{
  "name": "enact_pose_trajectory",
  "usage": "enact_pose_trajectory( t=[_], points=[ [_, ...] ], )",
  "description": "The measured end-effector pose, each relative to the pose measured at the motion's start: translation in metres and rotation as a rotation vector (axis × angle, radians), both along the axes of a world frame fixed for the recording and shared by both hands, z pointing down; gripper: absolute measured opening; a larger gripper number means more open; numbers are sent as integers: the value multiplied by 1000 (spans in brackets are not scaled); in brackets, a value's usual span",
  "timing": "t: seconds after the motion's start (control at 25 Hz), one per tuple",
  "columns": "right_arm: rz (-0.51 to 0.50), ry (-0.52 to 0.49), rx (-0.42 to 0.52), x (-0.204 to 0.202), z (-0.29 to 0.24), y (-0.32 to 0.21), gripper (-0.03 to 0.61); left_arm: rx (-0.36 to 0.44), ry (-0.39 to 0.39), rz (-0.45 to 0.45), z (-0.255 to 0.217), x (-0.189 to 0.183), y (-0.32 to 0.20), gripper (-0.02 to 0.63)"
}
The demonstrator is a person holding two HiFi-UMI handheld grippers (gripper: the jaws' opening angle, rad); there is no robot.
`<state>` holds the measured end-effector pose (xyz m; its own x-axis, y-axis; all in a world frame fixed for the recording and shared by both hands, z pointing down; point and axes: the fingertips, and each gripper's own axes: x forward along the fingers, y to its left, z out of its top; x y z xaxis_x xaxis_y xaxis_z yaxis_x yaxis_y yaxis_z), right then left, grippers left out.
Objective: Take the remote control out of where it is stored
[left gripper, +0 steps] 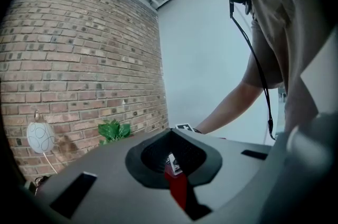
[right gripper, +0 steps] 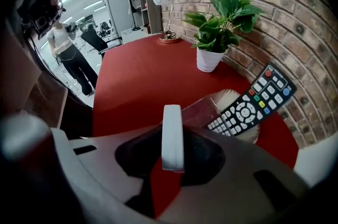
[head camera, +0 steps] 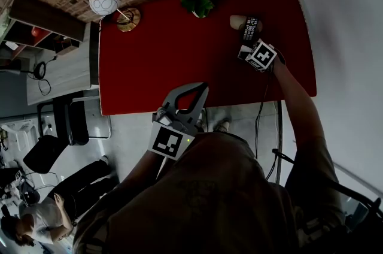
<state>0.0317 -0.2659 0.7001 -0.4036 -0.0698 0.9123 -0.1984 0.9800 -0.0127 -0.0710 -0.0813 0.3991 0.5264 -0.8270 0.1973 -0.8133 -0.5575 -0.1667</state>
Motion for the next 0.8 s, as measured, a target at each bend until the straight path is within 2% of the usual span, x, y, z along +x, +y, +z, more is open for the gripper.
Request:
enact_pose_trajectory(
  t=[0.48,0.8],
  points=[
    [47,-124,83,-11,-64,-4,87,21,7,14,-3,6,2,11],
    [101,-287,182,-10,-133,6,87,45,21,14,-8,6,1,11]
  ],
)
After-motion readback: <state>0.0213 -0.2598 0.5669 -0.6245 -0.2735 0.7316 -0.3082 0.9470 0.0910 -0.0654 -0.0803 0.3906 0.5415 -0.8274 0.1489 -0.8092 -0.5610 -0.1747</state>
